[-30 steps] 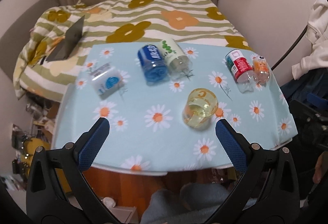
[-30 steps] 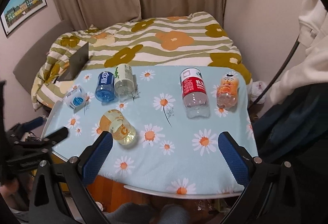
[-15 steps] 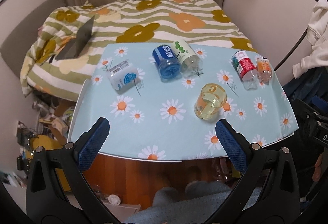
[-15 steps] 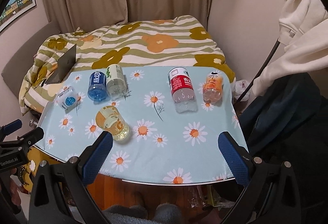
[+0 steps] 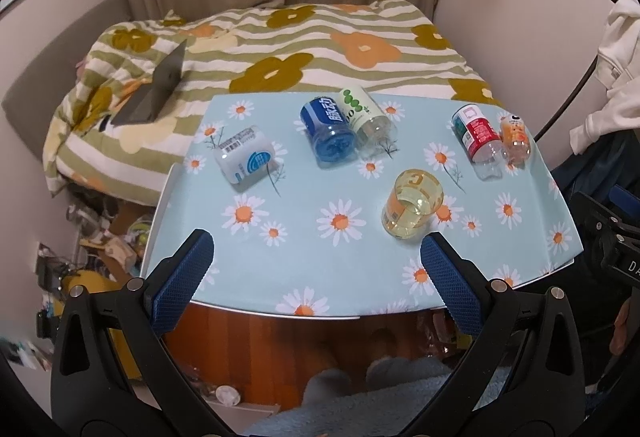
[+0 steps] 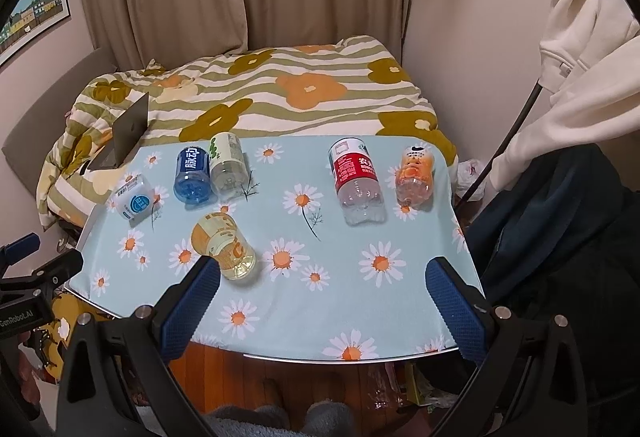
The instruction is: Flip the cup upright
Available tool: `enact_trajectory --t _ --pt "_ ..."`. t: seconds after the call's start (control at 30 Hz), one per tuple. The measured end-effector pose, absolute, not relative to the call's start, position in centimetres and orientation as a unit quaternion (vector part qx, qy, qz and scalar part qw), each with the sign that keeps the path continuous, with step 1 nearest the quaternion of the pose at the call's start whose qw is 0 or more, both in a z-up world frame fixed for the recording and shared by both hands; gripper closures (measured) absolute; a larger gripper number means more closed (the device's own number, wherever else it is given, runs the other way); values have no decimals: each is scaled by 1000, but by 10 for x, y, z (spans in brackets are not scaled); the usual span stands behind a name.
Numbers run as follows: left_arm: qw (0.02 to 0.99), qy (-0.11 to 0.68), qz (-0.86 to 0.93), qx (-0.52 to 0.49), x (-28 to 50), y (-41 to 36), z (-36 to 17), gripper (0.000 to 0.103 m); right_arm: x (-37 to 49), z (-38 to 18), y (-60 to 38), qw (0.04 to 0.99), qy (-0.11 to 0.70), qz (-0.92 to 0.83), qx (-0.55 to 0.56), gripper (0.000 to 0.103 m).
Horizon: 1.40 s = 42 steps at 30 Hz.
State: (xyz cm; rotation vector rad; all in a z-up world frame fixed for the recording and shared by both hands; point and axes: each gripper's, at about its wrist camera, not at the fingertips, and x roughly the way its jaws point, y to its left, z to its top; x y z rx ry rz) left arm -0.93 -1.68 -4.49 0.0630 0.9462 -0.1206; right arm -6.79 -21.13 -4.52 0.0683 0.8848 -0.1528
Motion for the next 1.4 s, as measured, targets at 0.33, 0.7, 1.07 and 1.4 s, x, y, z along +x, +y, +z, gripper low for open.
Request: enact_trajectory --t 0.33,0.7,1.07,1.4 --pt "890 451 -58 34 -6 -17 -42 0 -68 -43 -212 902 424 -77 34 0" --pt "891 450 -55 36 -6 -17 -42 0 -68 -43 -212 902 424 -77 34 0" --pt "891 450 -55 36 -6 -17 -42 0 -67 -43 -212 902 424 -78 34 0" --pt "891 449 -55 38 -5 -16 -42 0 -68 -44 -211 902 423 -78 34 0"
